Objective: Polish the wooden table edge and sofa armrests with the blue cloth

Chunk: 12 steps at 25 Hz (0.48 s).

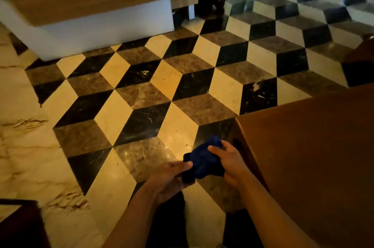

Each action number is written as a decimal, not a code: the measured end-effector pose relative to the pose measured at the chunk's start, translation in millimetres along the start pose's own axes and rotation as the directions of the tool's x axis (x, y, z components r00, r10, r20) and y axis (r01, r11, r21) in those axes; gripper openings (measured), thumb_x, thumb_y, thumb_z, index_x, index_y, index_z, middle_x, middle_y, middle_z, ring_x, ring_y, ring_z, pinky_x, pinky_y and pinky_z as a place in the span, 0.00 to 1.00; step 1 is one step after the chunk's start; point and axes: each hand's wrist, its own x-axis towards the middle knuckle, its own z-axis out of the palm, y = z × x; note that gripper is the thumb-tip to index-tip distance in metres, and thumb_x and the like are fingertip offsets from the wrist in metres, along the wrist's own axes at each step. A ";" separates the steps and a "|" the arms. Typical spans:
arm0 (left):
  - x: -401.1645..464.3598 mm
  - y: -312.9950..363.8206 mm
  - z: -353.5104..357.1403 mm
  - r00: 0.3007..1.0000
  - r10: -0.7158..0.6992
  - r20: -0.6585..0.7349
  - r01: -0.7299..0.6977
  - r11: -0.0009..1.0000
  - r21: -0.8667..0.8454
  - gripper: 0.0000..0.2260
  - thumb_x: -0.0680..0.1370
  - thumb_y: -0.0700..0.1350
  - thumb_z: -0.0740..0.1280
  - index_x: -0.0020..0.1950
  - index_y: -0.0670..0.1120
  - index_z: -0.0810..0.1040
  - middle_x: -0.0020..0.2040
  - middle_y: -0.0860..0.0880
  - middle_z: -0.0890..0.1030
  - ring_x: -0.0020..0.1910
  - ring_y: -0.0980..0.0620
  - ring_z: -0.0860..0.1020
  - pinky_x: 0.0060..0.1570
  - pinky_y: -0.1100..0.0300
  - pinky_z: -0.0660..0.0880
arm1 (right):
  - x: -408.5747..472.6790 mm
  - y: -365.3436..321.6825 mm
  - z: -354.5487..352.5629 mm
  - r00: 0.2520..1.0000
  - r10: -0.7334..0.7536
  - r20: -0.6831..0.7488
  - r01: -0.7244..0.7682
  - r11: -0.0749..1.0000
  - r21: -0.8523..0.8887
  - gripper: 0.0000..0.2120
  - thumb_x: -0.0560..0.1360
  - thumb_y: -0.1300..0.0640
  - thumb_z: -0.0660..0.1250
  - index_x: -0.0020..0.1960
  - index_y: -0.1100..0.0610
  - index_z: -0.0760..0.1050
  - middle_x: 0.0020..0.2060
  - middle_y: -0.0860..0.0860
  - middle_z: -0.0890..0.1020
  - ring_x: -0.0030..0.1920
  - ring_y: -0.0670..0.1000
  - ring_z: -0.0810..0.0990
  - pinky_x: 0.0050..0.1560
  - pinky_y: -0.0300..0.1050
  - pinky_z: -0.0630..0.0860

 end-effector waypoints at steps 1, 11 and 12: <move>22.3 20.5 -10.1 1.000 0.001 0.021 -0.001 1.000 -0.022 0.17 0.72 0.34 0.73 0.60 0.33 0.81 0.61 0.34 0.83 0.55 0.39 0.84 0.57 0.47 0.79 | 27.2 -12.0 11.9 1.000 0.018 -0.005 -0.018 1.000 0.001 0.17 0.79 0.61 0.70 0.67 0.59 0.73 0.60 0.60 0.82 0.59 0.61 0.83 0.56 0.60 0.82; 189.1 234.6 -28.1 0.976 0.214 -0.037 -0.163 0.833 0.529 0.18 0.79 0.51 0.71 0.40 0.35 0.81 0.29 0.43 0.78 0.28 0.49 0.74 0.31 0.57 0.72 | 210.0 -151.5 99.0 0.941 0.055 -0.333 0.003 0.985 0.170 0.35 0.75 0.62 0.76 0.78 0.56 0.65 0.67 0.59 0.77 0.52 0.55 0.82 0.45 0.49 0.81; 204.7 250.7 -23.8 0.960 0.279 -0.022 -0.202 0.744 0.637 0.22 0.80 0.53 0.69 0.38 0.35 0.80 0.30 0.44 0.76 0.30 0.49 0.72 0.33 0.55 0.70 | 224.6 -163.0 97.8 0.926 0.065 -0.371 -0.003 0.986 0.167 0.36 0.75 0.61 0.76 0.78 0.56 0.65 0.68 0.59 0.76 0.53 0.57 0.82 0.47 0.51 0.82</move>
